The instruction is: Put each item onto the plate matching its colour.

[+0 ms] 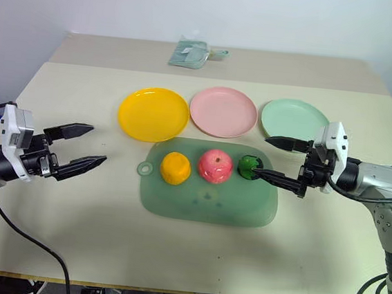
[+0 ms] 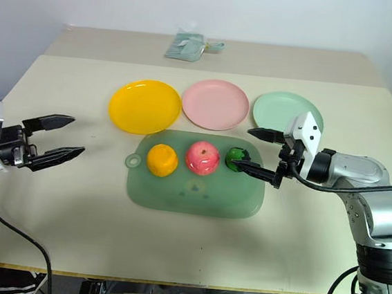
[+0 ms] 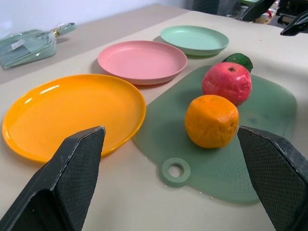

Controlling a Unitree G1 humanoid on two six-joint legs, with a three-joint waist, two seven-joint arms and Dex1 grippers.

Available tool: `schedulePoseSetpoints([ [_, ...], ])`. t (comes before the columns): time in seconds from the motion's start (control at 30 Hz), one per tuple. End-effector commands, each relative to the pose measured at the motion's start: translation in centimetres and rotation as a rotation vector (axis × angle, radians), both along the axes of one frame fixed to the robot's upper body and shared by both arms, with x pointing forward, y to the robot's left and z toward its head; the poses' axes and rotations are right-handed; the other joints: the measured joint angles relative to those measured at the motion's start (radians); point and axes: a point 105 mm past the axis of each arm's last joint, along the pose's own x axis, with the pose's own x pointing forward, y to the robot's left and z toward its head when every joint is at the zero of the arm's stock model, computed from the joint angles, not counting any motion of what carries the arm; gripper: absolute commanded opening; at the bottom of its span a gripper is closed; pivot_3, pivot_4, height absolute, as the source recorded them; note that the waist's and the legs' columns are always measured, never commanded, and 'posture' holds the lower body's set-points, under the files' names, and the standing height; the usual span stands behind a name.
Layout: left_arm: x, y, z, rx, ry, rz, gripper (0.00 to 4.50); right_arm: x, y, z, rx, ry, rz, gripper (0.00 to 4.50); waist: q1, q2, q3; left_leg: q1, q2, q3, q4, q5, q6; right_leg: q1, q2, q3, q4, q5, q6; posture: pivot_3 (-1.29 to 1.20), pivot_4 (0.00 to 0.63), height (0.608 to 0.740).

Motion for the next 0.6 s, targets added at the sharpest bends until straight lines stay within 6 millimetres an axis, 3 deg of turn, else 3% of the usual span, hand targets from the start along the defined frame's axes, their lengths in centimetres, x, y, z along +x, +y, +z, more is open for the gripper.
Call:
schedulePoseSetpoints([
  [0.03, 0.3, -0.5, 1.1, 0.006, -0.05, -0.007, 4.5, 0.0, 0.2, 1.4, 0.002, -0.056, 0.027, 4.44, 0.0, 0.0, 0.0, 0.0, 0.0, 0.0, 0.0, 0.0, 0.0, 0.0, 0.0, 0.0, 0.0, 0.0, 0.0, 0.0, 0.15, 0.729],
  [0.37, 0.6, -1.3, 1.0, 0.0, -0.081, 0.017, 4.5, 0.9, 0.2, 1.4, 0.002, -0.065, 0.047, 4.44, 0.0, 0.0, 0.0, 0.0, 0.0, 0.0, 0.0, 0.0, 0.0, 0.0, 0.0, 0.0, 0.0, 0.0, 0.0, 0.0, 0.15, 0.729],
  [0.6, 1.5, -4.8, 0.7, -0.056, -0.046, -0.087, 4.5, 1.9, 0.4, 1.8, 0.024, -0.084, 0.034, 4.44, 0.001, 0.0, 0.0, 0.0, 0.0, 0.0, 0.001, 0.0, 0.0, 0.001, 0.0, 0.0, 0.0, 0.0, 0.0, 0.0, 0.15, 0.729],
])
